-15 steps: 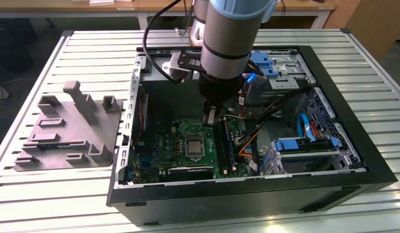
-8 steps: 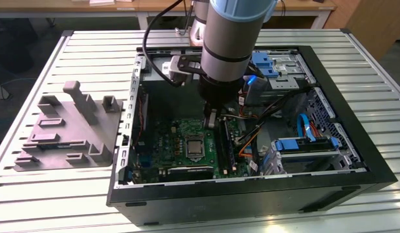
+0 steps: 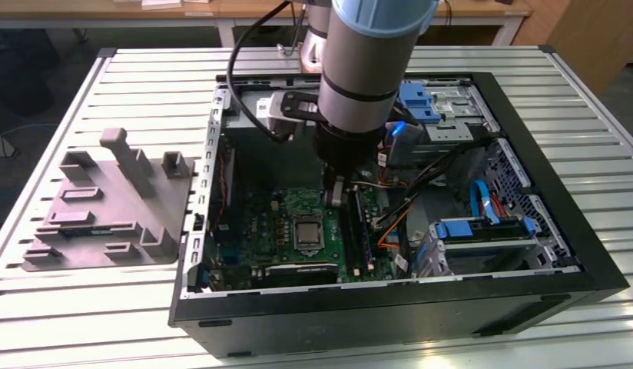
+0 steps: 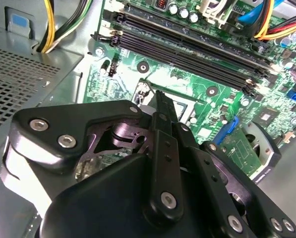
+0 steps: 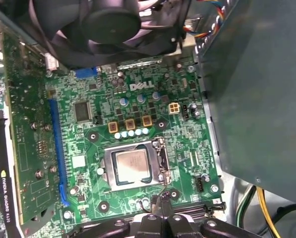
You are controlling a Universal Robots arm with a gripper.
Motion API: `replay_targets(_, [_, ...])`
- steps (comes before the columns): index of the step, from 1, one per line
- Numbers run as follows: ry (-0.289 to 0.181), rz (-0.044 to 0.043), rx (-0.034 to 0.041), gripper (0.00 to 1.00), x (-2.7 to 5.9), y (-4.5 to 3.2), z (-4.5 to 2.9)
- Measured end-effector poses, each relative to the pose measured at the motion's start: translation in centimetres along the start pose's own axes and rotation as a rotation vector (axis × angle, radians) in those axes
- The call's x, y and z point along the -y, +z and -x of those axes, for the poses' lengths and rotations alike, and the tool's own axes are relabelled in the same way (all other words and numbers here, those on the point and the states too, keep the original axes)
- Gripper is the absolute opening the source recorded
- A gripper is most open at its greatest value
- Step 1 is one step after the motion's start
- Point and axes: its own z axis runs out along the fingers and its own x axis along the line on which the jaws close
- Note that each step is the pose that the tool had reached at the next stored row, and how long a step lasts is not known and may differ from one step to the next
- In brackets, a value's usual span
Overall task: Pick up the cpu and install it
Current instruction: 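Install the first cpu locking lever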
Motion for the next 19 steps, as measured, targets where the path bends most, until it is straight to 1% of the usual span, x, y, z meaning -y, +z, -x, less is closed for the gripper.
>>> replay_targets(5, [-0.02,0.0,-0.0016,0.11,0.03,0.07,-0.16])
replay_targets(19, [-0.021,0.0,-0.002,0.11,0.04,0.07,-0.18])
